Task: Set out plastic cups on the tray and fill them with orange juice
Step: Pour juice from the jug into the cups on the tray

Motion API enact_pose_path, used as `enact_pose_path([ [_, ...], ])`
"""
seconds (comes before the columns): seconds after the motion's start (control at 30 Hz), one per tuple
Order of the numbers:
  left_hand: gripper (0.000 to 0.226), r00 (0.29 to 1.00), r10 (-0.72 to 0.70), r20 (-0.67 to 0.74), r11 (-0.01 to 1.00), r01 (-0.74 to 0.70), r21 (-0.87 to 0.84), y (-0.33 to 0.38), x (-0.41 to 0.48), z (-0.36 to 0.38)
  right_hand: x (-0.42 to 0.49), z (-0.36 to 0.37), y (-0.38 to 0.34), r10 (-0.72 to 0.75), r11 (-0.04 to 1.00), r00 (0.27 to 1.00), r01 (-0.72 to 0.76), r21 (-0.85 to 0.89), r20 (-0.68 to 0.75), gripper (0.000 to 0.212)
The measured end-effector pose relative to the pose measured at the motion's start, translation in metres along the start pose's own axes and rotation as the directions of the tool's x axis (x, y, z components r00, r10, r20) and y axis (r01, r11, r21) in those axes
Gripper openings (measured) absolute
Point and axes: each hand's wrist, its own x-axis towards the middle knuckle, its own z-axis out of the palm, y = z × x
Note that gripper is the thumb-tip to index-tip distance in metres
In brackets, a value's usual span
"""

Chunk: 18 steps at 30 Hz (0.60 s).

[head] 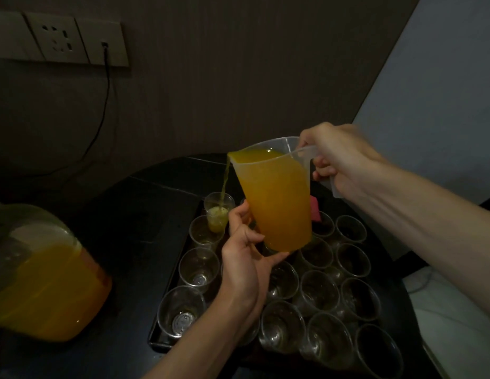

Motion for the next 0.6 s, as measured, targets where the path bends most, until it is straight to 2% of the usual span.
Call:
enact_pose_path([
  [0.33,0.054,1.0,0.001,0.0,1.0,-0.001,-0.008,0.0008,-0.0006,-0.0003,0.002,0.0022,-0.0006,0.012,1.0,1.0,-0.012,0.006,0.008,0.048],
  [0.6,0.06,0.999,-0.011,-0.031,0.999,0.01,-0.036,0.0045,-0.0022,0.0032,0.0019,0.0031,-0.0016,0.022,1.0,1.0,-0.022,0.015,-0.016,0.036],
])
